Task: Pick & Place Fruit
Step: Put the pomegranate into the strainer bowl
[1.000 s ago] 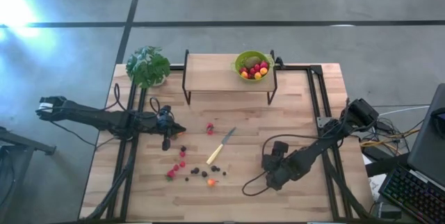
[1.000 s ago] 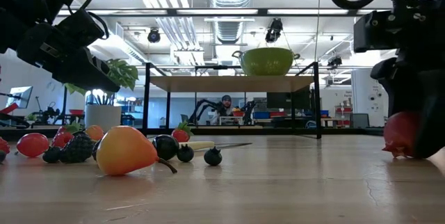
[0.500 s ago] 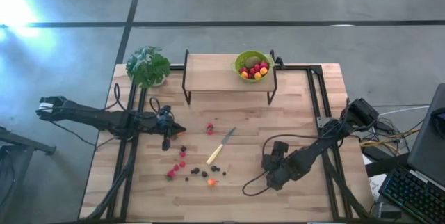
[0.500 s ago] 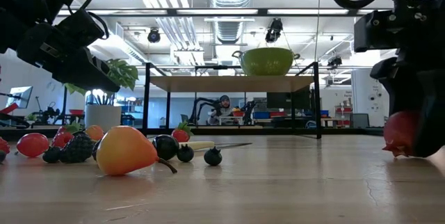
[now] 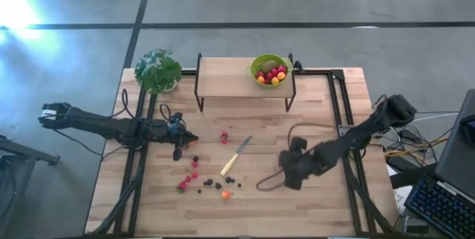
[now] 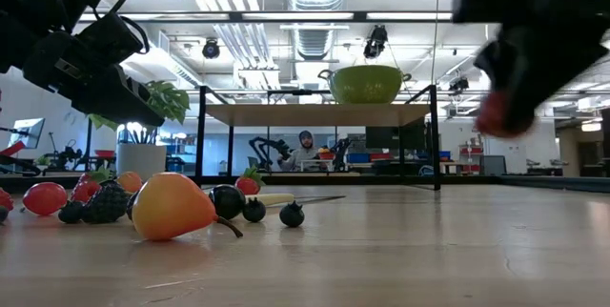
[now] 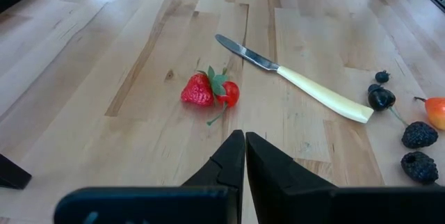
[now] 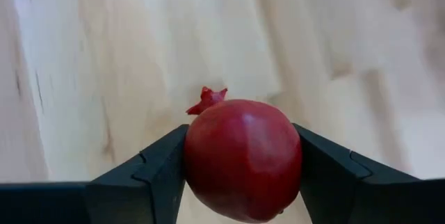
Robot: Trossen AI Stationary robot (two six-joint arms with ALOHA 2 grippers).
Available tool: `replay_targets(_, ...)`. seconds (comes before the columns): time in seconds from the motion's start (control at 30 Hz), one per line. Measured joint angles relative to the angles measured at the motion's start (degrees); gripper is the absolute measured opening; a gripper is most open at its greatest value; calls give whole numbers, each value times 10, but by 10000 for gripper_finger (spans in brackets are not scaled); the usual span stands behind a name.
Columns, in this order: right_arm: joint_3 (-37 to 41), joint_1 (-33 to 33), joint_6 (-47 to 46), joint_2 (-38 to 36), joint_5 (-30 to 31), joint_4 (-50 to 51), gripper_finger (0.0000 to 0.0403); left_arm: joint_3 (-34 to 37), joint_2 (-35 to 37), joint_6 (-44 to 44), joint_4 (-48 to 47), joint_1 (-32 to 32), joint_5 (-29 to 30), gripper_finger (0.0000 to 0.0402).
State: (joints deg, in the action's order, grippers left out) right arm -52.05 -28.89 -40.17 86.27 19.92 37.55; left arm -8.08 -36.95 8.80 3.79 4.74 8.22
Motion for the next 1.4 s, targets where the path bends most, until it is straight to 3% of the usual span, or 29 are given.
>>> replay_targets(0.3,0,128,123,-135,2,-33,217,0,0,0,0,0,0,20)
replay_targets(0.57,0,268,230,-207,2,-146,228,0,0,0,0,0,0,20)
replay_targets(0.9,0,404,333,-198,0,-290,221,0,0,0,0,0,0,20)
replay_targets(1.1,0,461,333,-197,0,-294,233,0,0,0,0,0,0,20)
replay_targets(1.4,0,498,338,-178,0,-294,232,0,0,0,0,0,0,20)
